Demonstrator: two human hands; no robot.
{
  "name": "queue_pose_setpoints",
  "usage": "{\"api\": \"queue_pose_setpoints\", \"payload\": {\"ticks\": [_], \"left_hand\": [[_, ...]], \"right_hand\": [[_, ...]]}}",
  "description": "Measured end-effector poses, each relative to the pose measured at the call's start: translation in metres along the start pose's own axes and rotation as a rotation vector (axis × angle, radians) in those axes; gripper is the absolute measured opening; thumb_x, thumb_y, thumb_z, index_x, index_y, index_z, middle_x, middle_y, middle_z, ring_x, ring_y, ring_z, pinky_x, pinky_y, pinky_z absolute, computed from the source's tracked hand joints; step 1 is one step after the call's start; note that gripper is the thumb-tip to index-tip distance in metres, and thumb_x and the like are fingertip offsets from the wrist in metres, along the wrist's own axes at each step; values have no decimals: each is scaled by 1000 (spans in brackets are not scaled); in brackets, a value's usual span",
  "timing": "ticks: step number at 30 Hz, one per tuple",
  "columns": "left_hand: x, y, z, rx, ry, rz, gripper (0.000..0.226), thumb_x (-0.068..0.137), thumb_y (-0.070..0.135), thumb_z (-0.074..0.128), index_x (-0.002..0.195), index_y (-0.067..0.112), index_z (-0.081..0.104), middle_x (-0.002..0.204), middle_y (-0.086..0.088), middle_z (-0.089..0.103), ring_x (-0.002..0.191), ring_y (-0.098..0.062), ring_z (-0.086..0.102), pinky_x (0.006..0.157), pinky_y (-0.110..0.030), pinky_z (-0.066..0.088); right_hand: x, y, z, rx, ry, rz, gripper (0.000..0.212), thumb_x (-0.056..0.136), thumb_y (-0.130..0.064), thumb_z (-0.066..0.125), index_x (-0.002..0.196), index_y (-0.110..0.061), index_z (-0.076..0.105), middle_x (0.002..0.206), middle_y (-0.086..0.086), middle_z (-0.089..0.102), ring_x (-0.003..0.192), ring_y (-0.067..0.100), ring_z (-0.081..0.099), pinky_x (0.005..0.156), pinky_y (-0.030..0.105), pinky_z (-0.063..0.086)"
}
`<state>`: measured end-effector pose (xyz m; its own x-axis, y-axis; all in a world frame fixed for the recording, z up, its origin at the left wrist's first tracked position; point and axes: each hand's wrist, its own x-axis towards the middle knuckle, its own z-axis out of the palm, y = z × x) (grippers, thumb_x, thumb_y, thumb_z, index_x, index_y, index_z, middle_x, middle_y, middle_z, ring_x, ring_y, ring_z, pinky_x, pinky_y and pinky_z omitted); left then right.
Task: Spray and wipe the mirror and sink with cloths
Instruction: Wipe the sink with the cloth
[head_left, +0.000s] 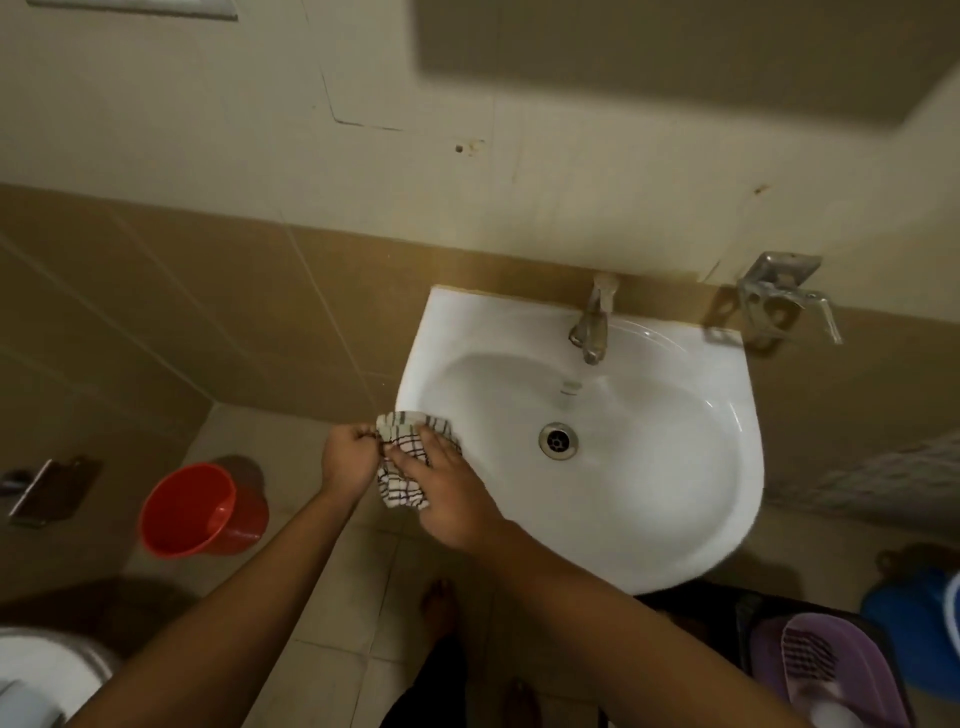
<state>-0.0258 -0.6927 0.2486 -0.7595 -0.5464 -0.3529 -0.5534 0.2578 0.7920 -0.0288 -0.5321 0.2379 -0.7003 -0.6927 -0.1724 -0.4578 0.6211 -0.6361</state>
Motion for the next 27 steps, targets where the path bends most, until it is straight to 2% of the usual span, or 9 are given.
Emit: {"api": "queue_pose_setpoints", "payload": {"ticks": [3, 5, 7, 9, 10, 12, 14, 20, 27], "left_hand": [[-23, 6, 10, 119, 26, 41, 29, 81, -2, 51, 100, 6, 71, 97, -16, 73, 92, -33, 66, 80, -40, 51], [-44, 9, 16, 178, 27, 108, 35, 87, 8, 53, 120, 10, 65, 113, -12, 70, 103, -32, 64, 86, -40, 52], [-65, 8, 22, 215, 29, 238, 34, 89, 9, 50, 120, 11, 63, 115, -11, 67, 104, -32, 62, 81, -37, 49], [-80, 2, 26, 306, 26, 347, 23, 89, 4, 46, 106, 8, 61, 107, -13, 61, 100, -34, 60, 72, -32, 43], [-86, -2, 28, 357, 28, 379, 21, 90, 4, 46, 106, 8, 59, 111, -13, 59, 105, -36, 59, 74, -33, 44], [-96, -7, 32, 463, 21, 392, 34, 97, 11, 45, 129, 4, 54, 139, -19, 51, 131, -38, 47, 99, -44, 46], [-103, -9, 34, 532, 0, 424, 45, 98, 13, 46, 142, 1, 45, 153, -21, 39, 143, -38, 34, 115, -49, 32], [-111, -11, 30, 646, -41, 573, 45, 90, -1, 53, 135, -8, 52, 145, -25, 48, 138, -38, 41, 115, -47, 31], [-95, -11, 22, 692, -78, 663, 42, 87, -3, 58, 127, -13, 56, 134, -31, 56, 128, -44, 51, 113, -52, 35]], "right_hand": [[-39, -1, -5, -71, -31, -52, 79, 85, -10, 58, 154, -33, 28, 166, 10, 5, 153, 32, 5, 124, 48, 11], [-67, 3, -7, -149, -36, -92, 78, 84, -14, 59, 153, -34, 30, 166, 10, 10, 152, 33, 8, 123, 49, 15], [-96, 14, -8, -218, -48, -133, 77, 85, -18, 59, 153, -35, 30, 165, 10, 12, 151, 32, 10, 122, 49, 17], [-124, 27, -9, -271, -52, -161, 75, 85, -23, 57, 153, -36, 29, 165, 9, 14, 151, 31, 11, 120, 50, 17], [-137, 34, -10, -294, -44, -166, 74, 85, -25, 57, 153, -36, 29, 164, 9, 16, 151, 32, 12, 119, 52, 17], [-161, 46, -13, -353, -32, -151, 75, 85, -27, 60, 152, -38, 28, 164, 8, 19, 151, 32, 15, 117, 54, 20], [-178, 55, -15, -402, -10, -123, 80, 82, -30, 66, 151, -39, 27, 162, 9, 23, 149, 34, 20, 115, 56, 22], [-171, 34, -5, -432, 45, 48, 76, 86, -46, 52, 153, -36, 18, 155, 10, 31, 142, 35, 27, 111, 60, 26], [-132, -4, 21, -431, 110, 144, 84, 86, -36, 63, 153, -42, 12, 154, 15, 26, 142, 38, 25, 109, 61, 24]]}}
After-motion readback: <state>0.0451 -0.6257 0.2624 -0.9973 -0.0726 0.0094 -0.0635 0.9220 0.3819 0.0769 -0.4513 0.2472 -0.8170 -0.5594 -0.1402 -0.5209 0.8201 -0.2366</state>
